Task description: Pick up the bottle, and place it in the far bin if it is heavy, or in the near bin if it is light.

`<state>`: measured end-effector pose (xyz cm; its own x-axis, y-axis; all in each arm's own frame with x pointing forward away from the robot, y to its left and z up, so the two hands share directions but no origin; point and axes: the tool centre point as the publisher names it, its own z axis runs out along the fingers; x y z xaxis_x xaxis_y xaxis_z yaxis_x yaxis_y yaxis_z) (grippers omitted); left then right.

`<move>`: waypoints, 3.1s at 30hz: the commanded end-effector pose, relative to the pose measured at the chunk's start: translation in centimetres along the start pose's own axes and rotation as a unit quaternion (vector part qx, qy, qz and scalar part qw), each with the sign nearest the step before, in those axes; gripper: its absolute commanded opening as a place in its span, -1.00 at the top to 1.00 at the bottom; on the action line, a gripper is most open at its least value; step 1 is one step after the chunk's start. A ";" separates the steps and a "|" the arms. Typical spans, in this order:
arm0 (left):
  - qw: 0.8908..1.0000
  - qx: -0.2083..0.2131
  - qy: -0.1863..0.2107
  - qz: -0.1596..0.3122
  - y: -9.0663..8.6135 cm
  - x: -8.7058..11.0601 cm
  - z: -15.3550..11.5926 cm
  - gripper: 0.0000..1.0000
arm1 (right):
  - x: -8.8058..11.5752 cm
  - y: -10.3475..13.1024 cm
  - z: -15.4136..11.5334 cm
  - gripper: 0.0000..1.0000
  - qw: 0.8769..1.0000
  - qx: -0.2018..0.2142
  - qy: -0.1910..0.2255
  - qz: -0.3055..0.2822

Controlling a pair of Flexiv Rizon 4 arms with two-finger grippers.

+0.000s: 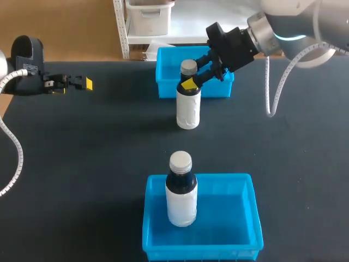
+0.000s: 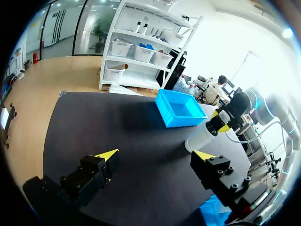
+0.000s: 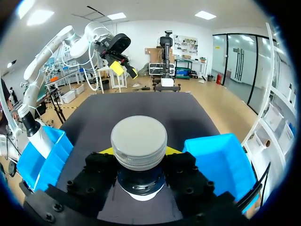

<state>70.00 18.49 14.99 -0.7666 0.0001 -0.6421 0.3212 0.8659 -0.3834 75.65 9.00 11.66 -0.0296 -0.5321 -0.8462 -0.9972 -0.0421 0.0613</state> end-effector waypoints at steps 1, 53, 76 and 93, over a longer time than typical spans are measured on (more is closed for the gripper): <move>1.000 0.000 0.000 0.000 0.0 0.0 0.0 -1.00 | 0.1 0.2 -0.3 0.87 1.000 0.001 -0.001 -0.001; 1.000 0.000 0.000 0.000 0.0 0.0 0.0 -1.00 | -2.1 -1.1 -18.9 1.00 0.994 0.103 0.034 -0.012; 1.000 0.000 0.000 0.000 0.0 0.0 0.0 -1.00 | -4.5 -11.0 -16.7 1.00 0.997 0.066 0.010 -0.028; 1.000 0.000 0.000 0.000 0.0 0.0 0.0 -1.00 | -6.8 -13.6 -8.2 1.00 0.996 0.087 -0.009 0.012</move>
<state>70.00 18.49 14.99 -0.7666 0.0001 -0.6421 0.3212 0.8659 -0.3834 88.95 5.08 21.24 -0.0502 -0.5116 -0.8578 -0.9923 0.1229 -0.0152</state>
